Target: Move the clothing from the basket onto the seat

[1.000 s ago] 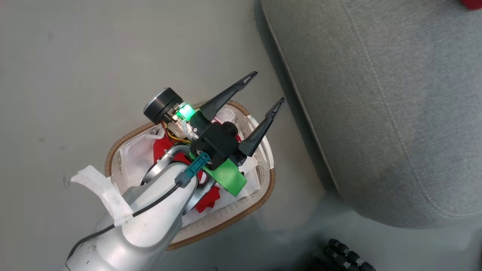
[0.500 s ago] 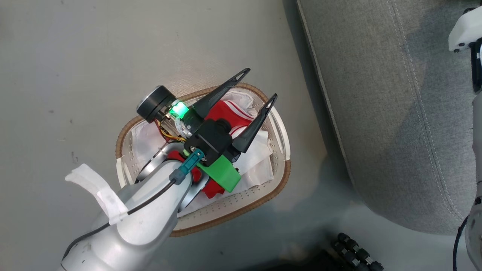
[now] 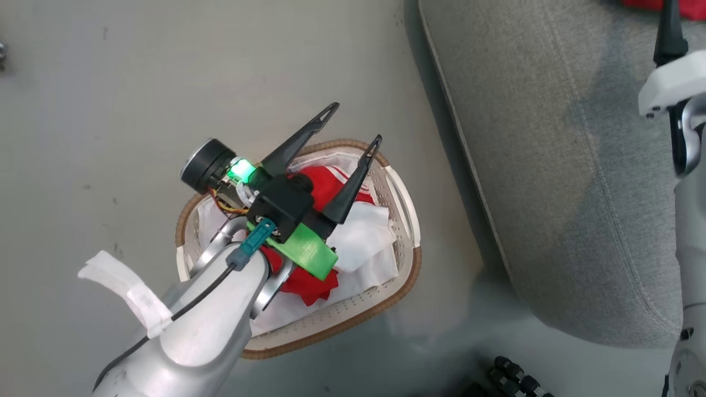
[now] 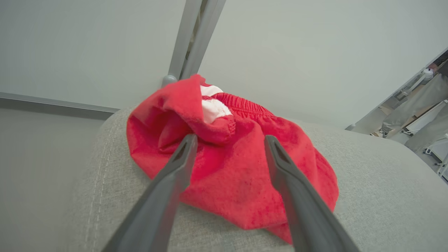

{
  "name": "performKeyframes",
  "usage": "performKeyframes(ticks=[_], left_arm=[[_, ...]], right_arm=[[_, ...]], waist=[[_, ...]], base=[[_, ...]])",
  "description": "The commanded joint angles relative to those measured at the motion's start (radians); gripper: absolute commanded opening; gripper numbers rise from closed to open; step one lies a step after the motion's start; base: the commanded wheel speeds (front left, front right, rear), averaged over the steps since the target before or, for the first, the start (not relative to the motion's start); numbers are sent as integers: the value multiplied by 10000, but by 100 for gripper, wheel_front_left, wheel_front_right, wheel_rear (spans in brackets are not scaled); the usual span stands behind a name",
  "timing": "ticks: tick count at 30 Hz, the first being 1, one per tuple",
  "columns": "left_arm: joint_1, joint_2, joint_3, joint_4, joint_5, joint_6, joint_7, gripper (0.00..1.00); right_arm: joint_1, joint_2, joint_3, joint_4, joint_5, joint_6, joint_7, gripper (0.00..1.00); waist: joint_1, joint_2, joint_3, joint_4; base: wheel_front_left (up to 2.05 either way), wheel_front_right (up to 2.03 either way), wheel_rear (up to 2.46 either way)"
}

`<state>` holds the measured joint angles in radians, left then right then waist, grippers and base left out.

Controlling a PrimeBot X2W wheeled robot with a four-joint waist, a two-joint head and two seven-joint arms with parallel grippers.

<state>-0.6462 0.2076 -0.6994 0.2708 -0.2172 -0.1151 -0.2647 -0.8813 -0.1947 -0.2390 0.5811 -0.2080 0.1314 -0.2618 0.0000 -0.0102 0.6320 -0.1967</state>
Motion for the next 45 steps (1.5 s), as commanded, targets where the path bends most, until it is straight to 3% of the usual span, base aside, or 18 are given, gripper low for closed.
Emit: performKeyframes(ticks=[1,13,23,35,45], left_arm=[[207,-41,143,-32,-50,30,5,100],[1595,-625,1609,-109,-411,86,5,100],[3654,-1136,3554,-255,-514,206,5,100],[5500,-1501,5595,-451,-425,100,5,100],[6391,-1570,6122,-367,-605,32,5,100]], right_arm=[[259,-62,48,-156,147,-14,-47,100],[1610,-78,731,-872,879,-14,-48,100],[3227,701,885,-1462,1652,-14,-48,100],[5260,1409,1678,-2390,2679,-14,-48,100],[6673,1420,2392,-2824,3478,-14,-48,100]], waist=[[0,102,-427,12],[0,102,-2463,540],[0,102,-4205,1398],[0,102,-5162,1881],[0,102,-5615,1947]], base=[[0,0,0],[0,0,0],[0,0,0],[0,0,0],[0,0,0]])
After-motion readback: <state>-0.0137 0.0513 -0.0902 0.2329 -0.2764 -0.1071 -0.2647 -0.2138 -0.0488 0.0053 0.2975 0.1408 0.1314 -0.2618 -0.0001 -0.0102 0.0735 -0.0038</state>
